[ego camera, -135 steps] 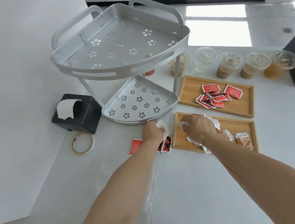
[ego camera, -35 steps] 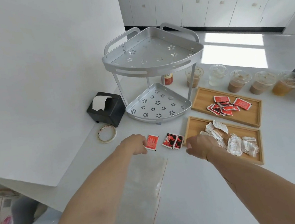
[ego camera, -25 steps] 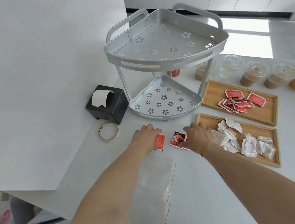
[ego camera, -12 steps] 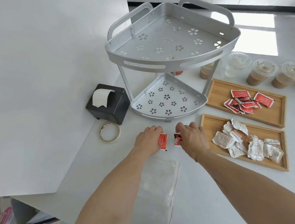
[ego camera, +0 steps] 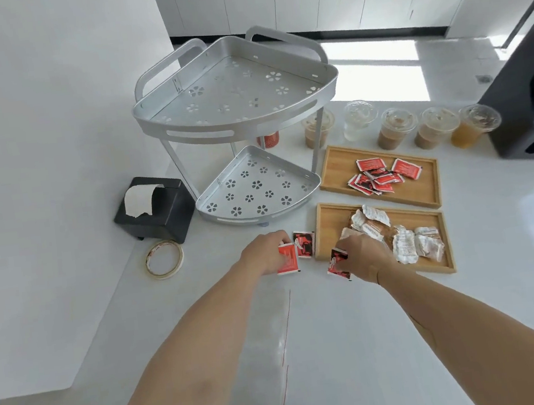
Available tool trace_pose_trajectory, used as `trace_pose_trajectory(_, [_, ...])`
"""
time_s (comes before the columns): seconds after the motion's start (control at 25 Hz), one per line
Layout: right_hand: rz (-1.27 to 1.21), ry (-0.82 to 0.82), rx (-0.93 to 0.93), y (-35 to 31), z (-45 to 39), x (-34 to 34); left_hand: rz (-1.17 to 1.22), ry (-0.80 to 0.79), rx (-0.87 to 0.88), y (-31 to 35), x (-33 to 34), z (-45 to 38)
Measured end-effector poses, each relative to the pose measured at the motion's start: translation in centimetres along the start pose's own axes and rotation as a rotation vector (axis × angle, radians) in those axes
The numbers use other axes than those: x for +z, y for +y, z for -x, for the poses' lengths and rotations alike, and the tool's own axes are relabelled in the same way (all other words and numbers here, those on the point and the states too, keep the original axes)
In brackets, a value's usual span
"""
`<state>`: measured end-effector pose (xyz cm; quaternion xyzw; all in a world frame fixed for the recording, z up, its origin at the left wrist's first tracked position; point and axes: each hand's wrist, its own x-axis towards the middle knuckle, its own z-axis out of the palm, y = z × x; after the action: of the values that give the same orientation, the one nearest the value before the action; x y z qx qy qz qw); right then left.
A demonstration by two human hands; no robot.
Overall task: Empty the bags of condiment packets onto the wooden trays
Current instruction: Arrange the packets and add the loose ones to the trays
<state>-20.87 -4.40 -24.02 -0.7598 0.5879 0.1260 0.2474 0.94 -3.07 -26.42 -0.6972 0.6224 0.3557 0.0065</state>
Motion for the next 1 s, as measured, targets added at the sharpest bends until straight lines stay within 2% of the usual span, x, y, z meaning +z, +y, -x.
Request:
trace_pose_trajectory(0.32, [-0.065, -0.090, 0.150, 5.0, 2.6, 2.1, -0.225, -0.040, 0.041, 3.1, 1.6, -3.3])
trace_pose_trajectory(0.44, [-0.094, -0.043, 0.178, 5.8, 3.4, 2.9, -0.294, -0.031, 0.056, 3.3, 2.1, -3.8])
trace_pose_trajectory(0.56, [-0.098, 0.037, 0.218, 5.9, 4.1, 3.4, -0.253, -0.009, 0.028, 3.7, 2.3, -3.5])
trace_pose_trajectory(1.0, [-0.057, 0.102, 0.219, 5.1, 5.6, 2.4, -0.131, 0.281, 0.029, 4.0, 3.2, 0.5])
